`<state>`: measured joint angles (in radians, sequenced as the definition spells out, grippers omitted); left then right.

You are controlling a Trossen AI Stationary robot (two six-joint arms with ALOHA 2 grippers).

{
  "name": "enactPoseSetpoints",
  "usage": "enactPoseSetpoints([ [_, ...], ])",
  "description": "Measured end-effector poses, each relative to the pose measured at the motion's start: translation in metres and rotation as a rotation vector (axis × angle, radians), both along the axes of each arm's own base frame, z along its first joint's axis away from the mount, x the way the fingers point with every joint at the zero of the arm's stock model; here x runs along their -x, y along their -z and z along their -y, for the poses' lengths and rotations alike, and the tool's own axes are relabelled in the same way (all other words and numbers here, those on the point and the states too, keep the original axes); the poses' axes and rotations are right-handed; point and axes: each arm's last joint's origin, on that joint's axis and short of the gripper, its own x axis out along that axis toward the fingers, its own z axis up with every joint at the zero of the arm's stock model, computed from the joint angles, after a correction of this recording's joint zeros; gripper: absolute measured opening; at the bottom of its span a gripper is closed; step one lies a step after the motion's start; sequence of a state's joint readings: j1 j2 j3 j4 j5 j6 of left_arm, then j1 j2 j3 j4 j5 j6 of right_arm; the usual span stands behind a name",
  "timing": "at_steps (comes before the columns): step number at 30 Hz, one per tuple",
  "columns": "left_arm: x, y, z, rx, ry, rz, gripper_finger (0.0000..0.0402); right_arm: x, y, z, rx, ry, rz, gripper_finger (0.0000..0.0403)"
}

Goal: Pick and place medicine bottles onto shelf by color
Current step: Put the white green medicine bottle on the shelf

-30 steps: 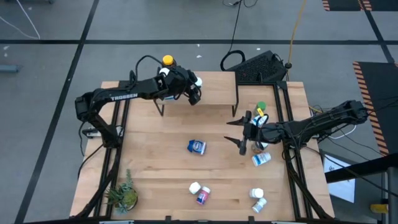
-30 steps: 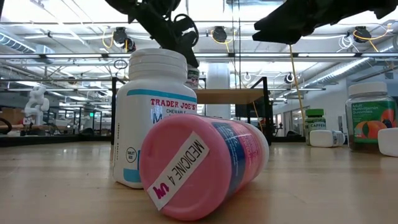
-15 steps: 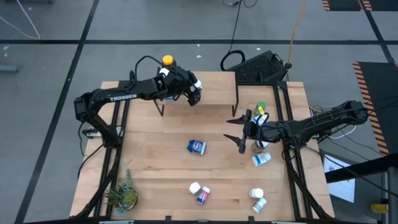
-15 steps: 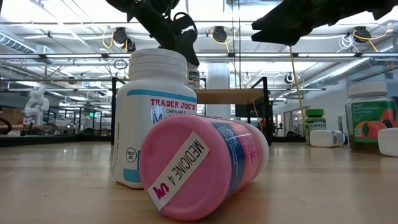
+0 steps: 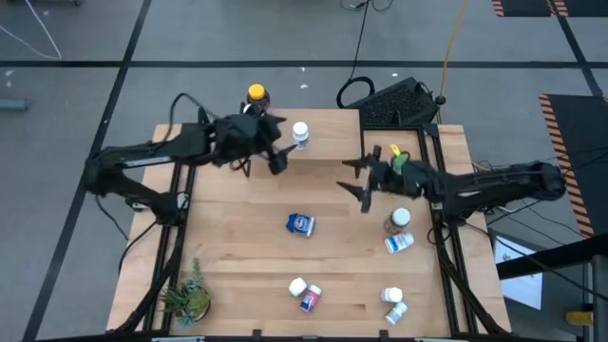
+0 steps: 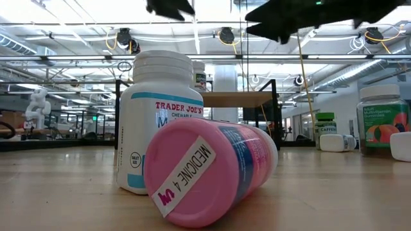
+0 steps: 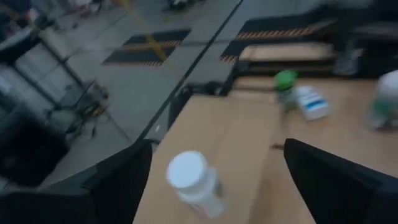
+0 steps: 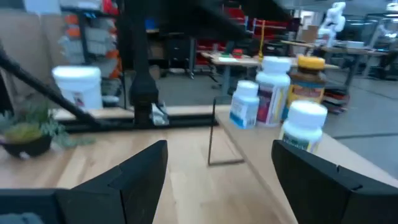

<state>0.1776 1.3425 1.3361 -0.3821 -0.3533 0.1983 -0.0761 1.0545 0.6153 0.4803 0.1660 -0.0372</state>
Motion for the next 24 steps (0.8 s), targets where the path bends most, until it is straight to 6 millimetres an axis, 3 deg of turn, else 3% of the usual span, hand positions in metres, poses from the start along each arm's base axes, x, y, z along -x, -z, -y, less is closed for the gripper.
enactPoseSetpoints([
  [2,0.008,-0.001,0.016,0.005,0.026,-0.006,0.0353,-0.006,-0.004,0.017,-0.012,-0.012,-0.015,0.0281],
  [5,0.014,0.015,0.036,0.004,0.015,-0.011,0.034,-0.02,-0.01,0.044,-0.031,-0.025,-0.053,0.0281],
  [12,0.023,0.092,0.066,0.013,-0.046,0.038,0.0308,-0.056,-0.029,0.107,-0.05,-0.099,-0.088,0.0289],
  [17,0.028,0.136,0.075,0.049,-0.022,0.106,0.0294,-0.073,-0.044,0.134,0.026,-0.07,-0.065,0.0318],
  [24,0.037,0.17,0.073,0.07,-0.02,0.213,0.0282,-0.101,-0.022,0.16,-0.023,-0.163,-0.123,0.0345],
])
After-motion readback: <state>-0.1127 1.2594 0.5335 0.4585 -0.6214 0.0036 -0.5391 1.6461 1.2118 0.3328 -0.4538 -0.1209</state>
